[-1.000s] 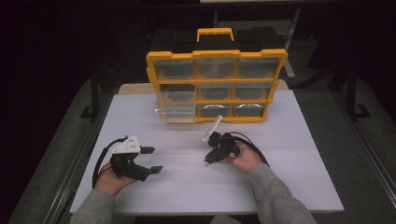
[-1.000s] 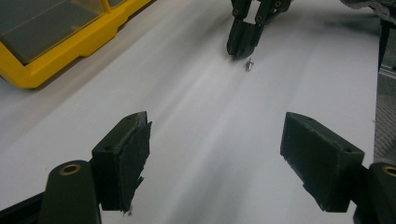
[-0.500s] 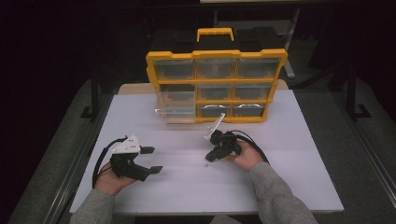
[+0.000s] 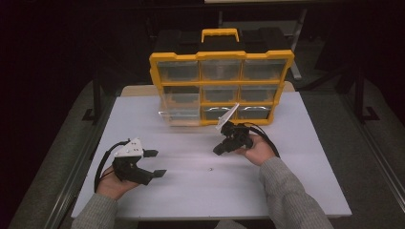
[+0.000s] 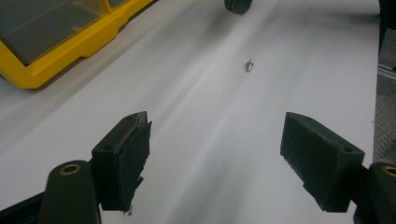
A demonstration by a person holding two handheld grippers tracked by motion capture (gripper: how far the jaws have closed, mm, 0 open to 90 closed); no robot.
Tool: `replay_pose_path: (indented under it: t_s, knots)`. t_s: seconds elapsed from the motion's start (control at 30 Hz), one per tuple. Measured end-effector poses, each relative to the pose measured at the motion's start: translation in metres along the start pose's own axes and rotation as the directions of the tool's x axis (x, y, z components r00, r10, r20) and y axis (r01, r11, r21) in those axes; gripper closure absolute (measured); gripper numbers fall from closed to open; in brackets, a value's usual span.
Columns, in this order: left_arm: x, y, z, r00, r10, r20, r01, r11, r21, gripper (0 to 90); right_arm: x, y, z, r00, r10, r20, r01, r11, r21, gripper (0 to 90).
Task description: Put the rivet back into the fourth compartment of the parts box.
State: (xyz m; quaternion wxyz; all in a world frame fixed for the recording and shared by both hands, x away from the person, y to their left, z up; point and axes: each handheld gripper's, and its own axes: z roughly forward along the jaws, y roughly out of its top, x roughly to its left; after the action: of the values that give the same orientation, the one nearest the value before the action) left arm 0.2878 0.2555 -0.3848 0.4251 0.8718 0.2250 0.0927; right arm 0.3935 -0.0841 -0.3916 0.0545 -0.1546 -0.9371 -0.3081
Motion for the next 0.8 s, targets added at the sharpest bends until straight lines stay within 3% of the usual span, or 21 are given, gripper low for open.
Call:
replay_pose_path:
  t_s: [0.6, 0.8]
  knots:
    - [0.000, -0.001, 0.000, 1.0000, -0.008, 0.003, 0.008, 0.9999, -0.006, 23.5, -0.011, 0.031, -0.041, 0.9996, -0.022, 0.016, 0.023, 1.000, -0.020, 85.6]
    - [0.002, -0.001, -0.002, 1.0000, 0.006, -0.001, -0.006, 1.0000, -0.001, 23.5, -0.014, 0.041, -0.053, 0.9993, -0.028, 0.023, 0.029, 0.999, -0.036, 85.6]
